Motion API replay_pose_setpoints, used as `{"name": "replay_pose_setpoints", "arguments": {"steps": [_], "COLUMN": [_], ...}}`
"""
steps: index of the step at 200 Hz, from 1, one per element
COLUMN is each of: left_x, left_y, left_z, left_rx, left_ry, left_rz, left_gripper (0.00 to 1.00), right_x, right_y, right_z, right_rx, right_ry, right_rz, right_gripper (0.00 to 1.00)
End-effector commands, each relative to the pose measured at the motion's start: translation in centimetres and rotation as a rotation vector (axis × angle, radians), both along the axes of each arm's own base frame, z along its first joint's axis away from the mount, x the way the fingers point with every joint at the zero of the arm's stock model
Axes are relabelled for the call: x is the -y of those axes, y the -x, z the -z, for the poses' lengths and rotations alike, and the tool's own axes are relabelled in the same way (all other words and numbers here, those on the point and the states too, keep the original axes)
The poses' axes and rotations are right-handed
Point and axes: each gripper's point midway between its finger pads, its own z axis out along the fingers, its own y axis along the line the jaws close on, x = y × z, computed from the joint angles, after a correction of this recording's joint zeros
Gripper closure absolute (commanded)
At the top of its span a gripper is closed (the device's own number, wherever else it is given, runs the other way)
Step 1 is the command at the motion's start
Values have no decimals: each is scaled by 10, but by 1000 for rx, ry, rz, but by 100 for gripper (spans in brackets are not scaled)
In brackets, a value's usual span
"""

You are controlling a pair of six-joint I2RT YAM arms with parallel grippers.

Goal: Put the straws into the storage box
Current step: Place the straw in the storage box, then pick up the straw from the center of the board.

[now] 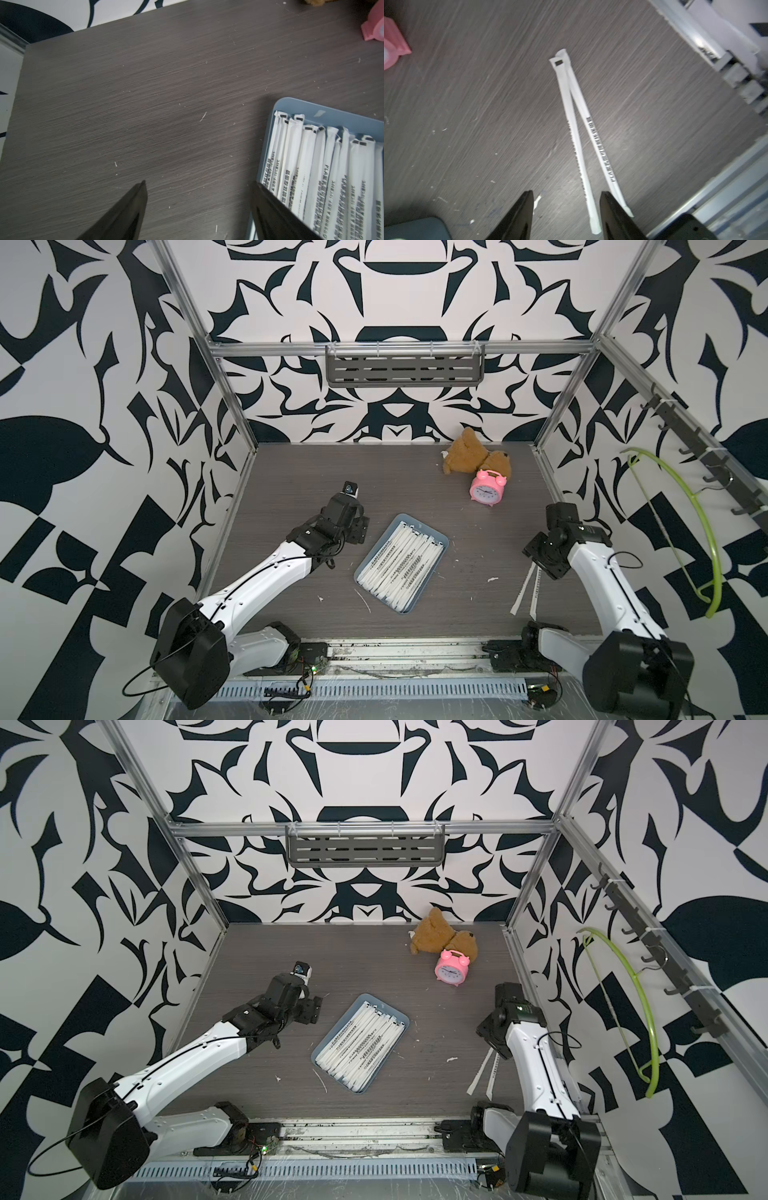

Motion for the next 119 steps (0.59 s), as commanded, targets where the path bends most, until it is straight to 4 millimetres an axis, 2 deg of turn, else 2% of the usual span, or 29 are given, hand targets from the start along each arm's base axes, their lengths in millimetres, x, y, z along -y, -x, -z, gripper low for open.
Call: {"name": "replay_pose_setpoints", "arguments": {"steps": [1,51,88,119], "left_x": [-8,-10,-8,-3], "left_y": [-7,-4,-3,-4], "left_z": [-7,-1,2,6], "left_rx": [54,24,8,-10], "left_ry": [52,94,103,118], "left_rz": [-58,-69,-62,-47], "left_gripper": [16,16,16,16], "right_x": [19,17,10,1], "right_y": [0,-8,-5,4], "right_z": [7,50,66,85], "right_rx": [-3,-37,-49,-84], "right_ry": [25,-115,-157,-206], "right_rz": [49,85,99,136], "right_gripper": [40,36,36,46]}}
